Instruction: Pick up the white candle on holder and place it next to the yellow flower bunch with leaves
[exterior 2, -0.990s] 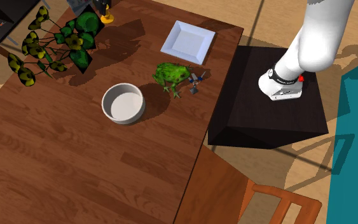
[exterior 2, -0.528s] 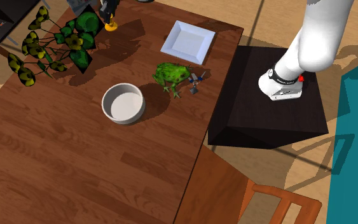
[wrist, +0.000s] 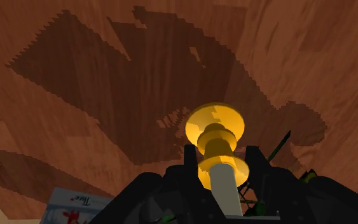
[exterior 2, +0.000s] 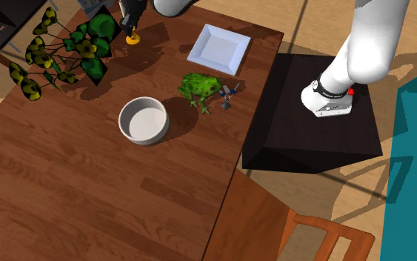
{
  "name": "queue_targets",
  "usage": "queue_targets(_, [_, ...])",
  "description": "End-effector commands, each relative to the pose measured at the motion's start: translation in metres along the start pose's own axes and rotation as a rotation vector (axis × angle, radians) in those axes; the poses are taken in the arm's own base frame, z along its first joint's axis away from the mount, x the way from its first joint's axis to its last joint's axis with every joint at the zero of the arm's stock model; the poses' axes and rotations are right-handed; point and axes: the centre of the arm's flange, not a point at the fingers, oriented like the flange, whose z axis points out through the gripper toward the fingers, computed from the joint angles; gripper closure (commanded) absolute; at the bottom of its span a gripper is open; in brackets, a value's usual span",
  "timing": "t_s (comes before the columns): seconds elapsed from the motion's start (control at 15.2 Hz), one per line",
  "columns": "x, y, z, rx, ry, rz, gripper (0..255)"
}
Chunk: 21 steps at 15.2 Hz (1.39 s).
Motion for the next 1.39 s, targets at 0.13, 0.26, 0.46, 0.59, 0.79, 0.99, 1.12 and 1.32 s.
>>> queue_targets(0.13, [-0.009, 0.002, 0.020, 0.000, 0.000, 0.000, 255])
queue_targets(0.26, [-0.013, 0.003, 0.030, 0.000, 0.000, 0.000, 255])
queue_targets(0.46, [-0.020, 0.004, 0.044, 0.000, 0.000, 0.000, 255])
queue_targets(0.59, [-0.024, 0.005, 0.054, 0.000, 0.000, 0.000, 255])
queue_targets(0.79, [-0.030, 0.006, 0.068, 0.000, 0.000, 0.000, 255])
queue_targets(0.99, [-0.036, 0.007, 0.083, 0.000, 0.000, 0.000, 255])
queue_targets(1.12, [-0.041, 0.008, 0.093, 0.000, 0.000, 0.000, 255])
queue_targets(1.32, [-0.047, 0.009, 0.107, 0.000, 0.000, 0.000, 255])
